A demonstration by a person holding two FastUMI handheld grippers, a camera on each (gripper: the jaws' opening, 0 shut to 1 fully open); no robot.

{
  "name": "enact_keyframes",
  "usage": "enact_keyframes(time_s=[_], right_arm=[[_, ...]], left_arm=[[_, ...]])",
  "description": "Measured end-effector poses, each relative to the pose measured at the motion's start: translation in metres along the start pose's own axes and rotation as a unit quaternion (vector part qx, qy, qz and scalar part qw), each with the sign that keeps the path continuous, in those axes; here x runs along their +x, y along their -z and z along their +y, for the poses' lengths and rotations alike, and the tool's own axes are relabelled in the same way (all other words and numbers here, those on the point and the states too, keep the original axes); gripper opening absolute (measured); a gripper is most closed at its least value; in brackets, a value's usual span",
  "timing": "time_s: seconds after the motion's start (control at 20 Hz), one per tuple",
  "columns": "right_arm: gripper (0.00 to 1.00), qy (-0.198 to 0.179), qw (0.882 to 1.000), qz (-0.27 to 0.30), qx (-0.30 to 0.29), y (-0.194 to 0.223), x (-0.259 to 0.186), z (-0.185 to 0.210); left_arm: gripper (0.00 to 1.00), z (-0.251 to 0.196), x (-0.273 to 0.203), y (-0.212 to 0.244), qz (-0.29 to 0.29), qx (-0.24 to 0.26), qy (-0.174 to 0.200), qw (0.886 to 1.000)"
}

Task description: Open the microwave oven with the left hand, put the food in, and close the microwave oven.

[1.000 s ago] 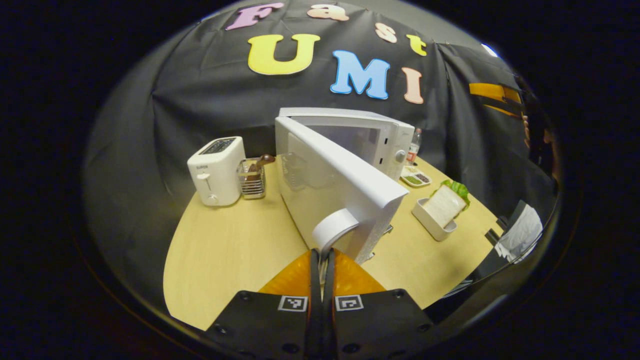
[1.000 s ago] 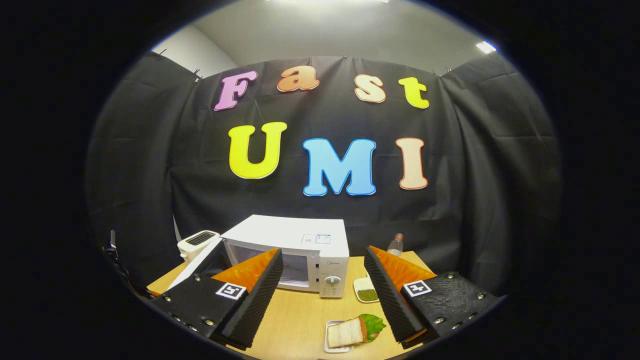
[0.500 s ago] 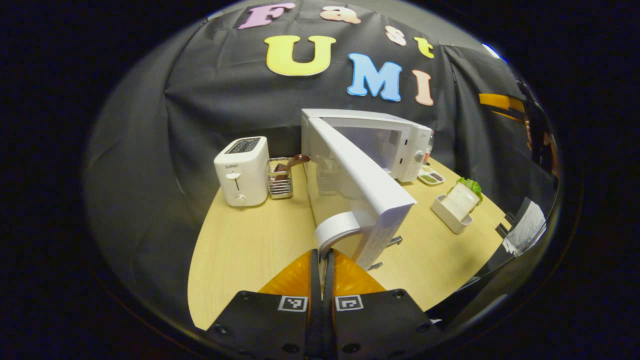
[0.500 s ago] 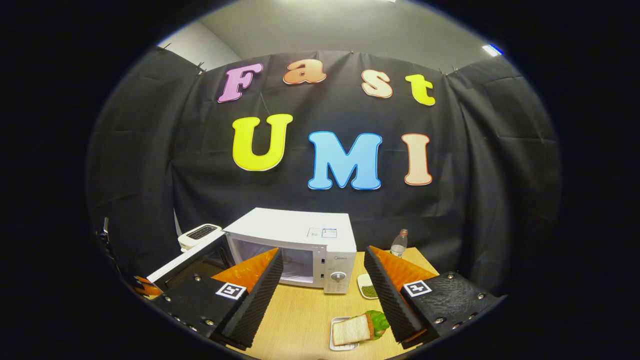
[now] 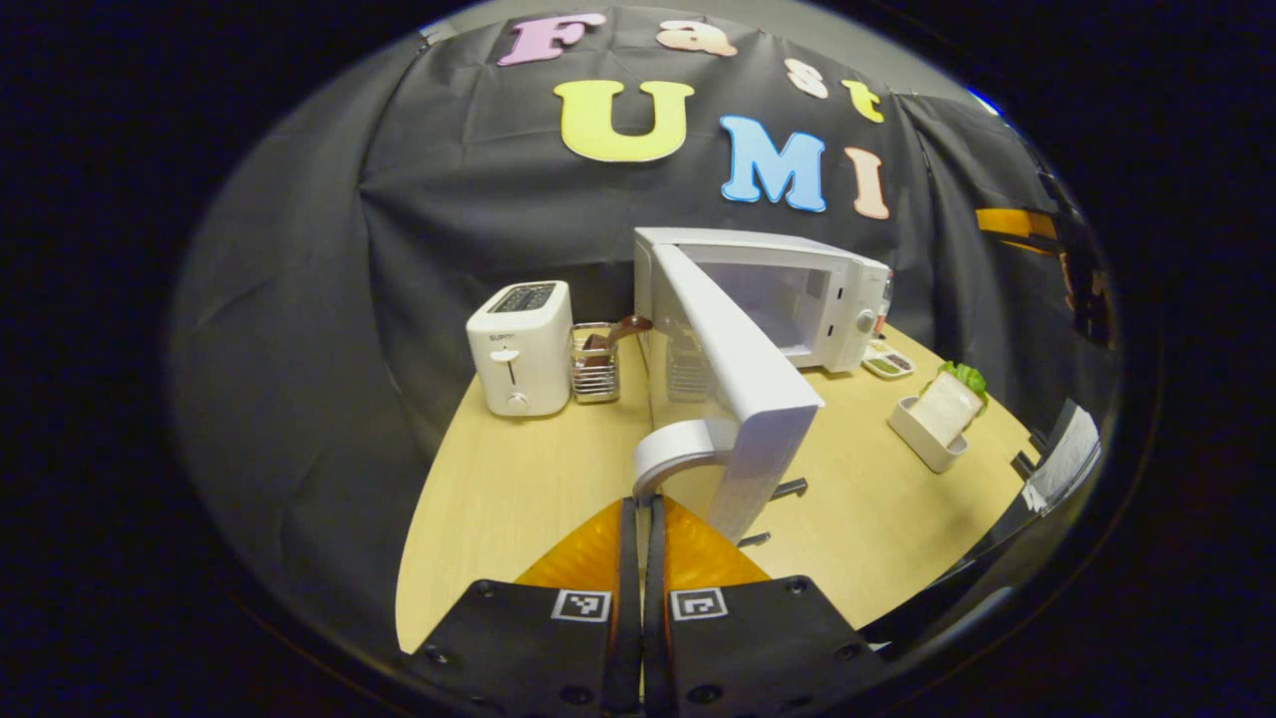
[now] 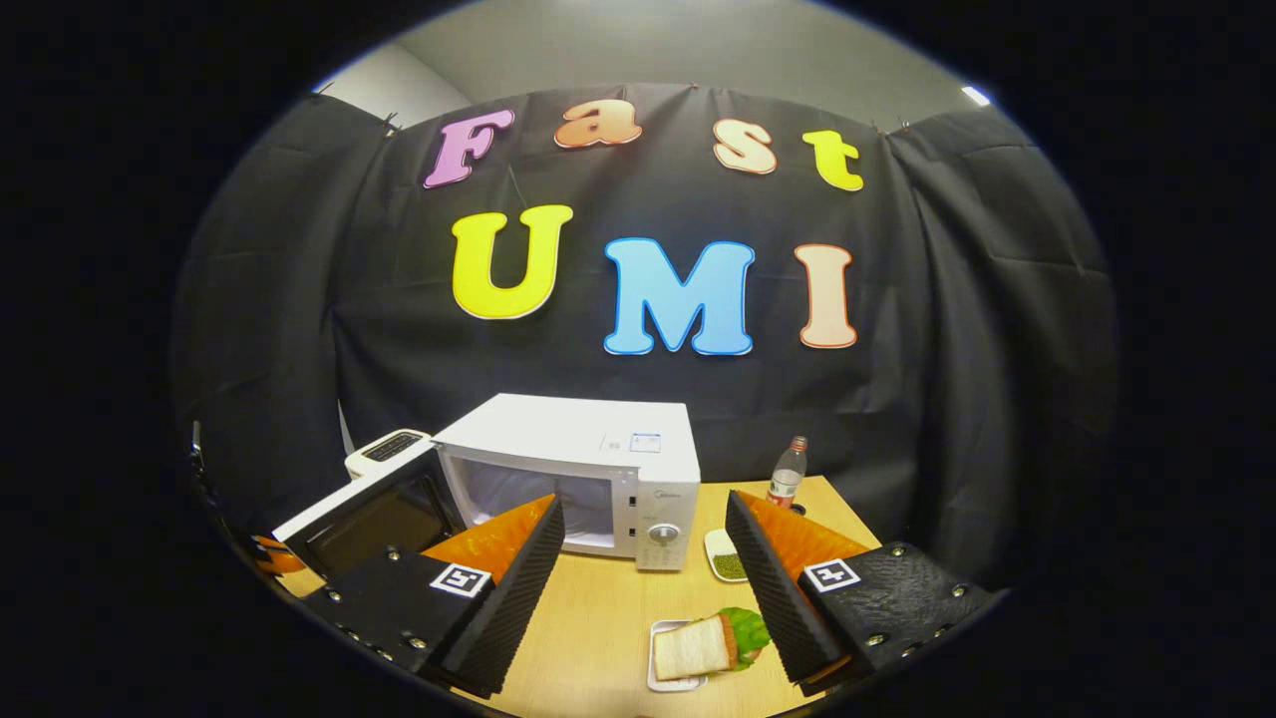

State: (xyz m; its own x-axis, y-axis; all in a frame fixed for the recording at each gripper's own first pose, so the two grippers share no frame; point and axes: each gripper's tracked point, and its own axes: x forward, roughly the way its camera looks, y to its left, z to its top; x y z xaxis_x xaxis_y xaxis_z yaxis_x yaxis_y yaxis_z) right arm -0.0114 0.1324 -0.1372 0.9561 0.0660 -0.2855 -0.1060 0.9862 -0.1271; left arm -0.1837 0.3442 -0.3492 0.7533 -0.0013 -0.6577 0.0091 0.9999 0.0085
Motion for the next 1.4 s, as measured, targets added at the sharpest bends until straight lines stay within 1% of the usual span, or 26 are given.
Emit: enact_keyframes(time_s=[0.1,0.2,0.3,0.35,0.4,0.5,0.55,0.6,0.65,0.7,0.75,0.85,0.9,1.0,1.05,1.2,1.35,1.4], right_arm=[[0.98,0.005,1.000,0.011,0.003,0.011,0.001,-0.012],[0.98,0.015,0.999,0.030,0.010,0.028,0.004,-0.029],[0.98,0.022,0.998,0.054,0.024,0.049,0.007,-0.045],[0.99,0.026,0.997,0.066,0.033,0.059,0.008,-0.053],[0.98,0.027,0.995,0.081,0.045,0.071,0.012,-0.060],[0.98,0.021,0.991,0.115,0.072,0.097,0.015,-0.070],[0.98,0.017,0.987,0.134,0.083,0.111,0.017,-0.074],[0.99,0.014,0.985,0.150,0.089,0.124,0.018,-0.077],[0.99,0.010,0.982,0.167,0.092,0.137,0.019,-0.081],[0.99,0.004,0.978,0.186,0.095,0.152,0.020,-0.083],[0.99,0.000,0.974,0.205,0.099,0.166,0.021,-0.087],[0.99,-0.008,0.965,0.234,0.114,0.190,0.024,-0.091],[0.98,-0.010,0.960,0.250,0.124,0.204,0.024,-0.093],[0.99,-0.018,0.949,0.280,0.147,0.228,0.026,-0.096],[0.99,-0.024,0.942,0.295,0.158,0.240,0.028,-0.096],[0.99,-0.050,0.923,0.328,0.194,0.265,0.034,-0.093],[0.98,-0.063,0.911,0.342,0.223,0.272,0.042,-0.093],[0.89,-0.065,0.907,0.344,0.232,0.275,0.045,-0.093]], left_arm=[[0.08,0.015,-0.016,-0.004,-0.009,-0.015,-0.025,1.000],[0.08,0.028,-0.041,-0.028,-0.040,-0.027,-0.059,0.997],[0.08,0.033,-0.071,-0.074,-0.095,-0.013,-0.104,0.990],[0.12,0.028,-0.085,-0.103,-0.128,-0.007,-0.118,0.985],[0.17,0.017,-0.095,-0.134,-0.161,-0.006,-0.123,0.979],[0.50,-0.014,-0.114,-0.190,-0.217,-0.010,-0.127,0.968],[0.66,-0.023,-0.112,-0.225,-0.253,-0.007,-0.134,0.958],[0.82,-0.039,-0.128,-0.257,-0.287,-0.006,-0.136,0.948],[0.98,-0.057,-0.132,-0.282,-0.307,-0.010,-0.129,0.943],[0.94,-0.078,-0.132,-0.300,-0.322,-0.013,-0.114,0.940],[0.95,-0.095,-0.132,-0.316,-0.334,-0.018,-0.099,0.937],[0.95,-0.120,-0.128,-0.342,-0.352,-0.022,-0.078,0.932],[0.98,-0.128,-0.122,-0.347,-0.355,-0.023,-0.071,0.932],[0.95,-0.147,-0.110,-0.348,-0.347,-0.024,-0.058,0.936],[0.97,-0.154,-0.105,-0.346,-0.340,-0.022,-0.055,0.938],[0.96,-0.165,-0.089,-0.338,-0.316,-0.010,-0.061,0.947],[0.94,-0.173,-0.082,-0.337,-0.304,-0.009,-0.073,0.950],[0.94,-0.174,-0.079,-0.337,-0.302,-0.010,-0.077,0.950]])
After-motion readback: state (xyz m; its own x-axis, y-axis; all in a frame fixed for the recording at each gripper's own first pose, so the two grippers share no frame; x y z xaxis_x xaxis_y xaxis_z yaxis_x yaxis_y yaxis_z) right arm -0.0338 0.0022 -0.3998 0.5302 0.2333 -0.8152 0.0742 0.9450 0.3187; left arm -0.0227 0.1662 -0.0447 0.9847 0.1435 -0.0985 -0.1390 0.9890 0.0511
